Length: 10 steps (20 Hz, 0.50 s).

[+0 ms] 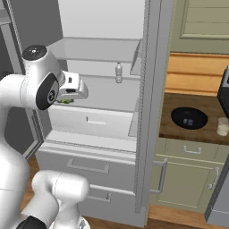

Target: Grab a lemon wedge from the fridge and one ice cube from the ice bowl, and put them in the glass of lemonade.

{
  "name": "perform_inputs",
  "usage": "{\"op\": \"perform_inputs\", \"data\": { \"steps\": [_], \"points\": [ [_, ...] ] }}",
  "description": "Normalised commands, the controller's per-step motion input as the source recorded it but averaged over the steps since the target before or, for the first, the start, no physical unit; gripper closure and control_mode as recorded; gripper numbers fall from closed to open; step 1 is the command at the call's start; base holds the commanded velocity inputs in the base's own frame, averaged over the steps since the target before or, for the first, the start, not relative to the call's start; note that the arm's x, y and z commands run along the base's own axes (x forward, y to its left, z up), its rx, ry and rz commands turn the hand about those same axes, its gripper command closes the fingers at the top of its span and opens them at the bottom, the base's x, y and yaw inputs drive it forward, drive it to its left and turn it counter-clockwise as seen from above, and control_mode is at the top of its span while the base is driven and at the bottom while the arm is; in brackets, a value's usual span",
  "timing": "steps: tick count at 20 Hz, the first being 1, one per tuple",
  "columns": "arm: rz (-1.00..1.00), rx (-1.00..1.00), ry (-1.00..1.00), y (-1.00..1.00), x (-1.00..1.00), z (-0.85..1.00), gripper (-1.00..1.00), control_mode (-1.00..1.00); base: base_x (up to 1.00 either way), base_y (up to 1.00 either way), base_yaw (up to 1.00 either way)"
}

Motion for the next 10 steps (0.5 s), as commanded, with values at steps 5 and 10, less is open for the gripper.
{"op": "perform_inputs", "data": {
  "steps": [5,10],
  "points": [
    [0.0,0.0,0.0,-0.02,-0.28,-0.01,1.0,-1.0,0.0,0.0,0.0],
    [0.0,0.0,0.05,0.0,-0.01,-0.2,1.0,-1.0,0.0,0.0,0.0]
  ]
}}
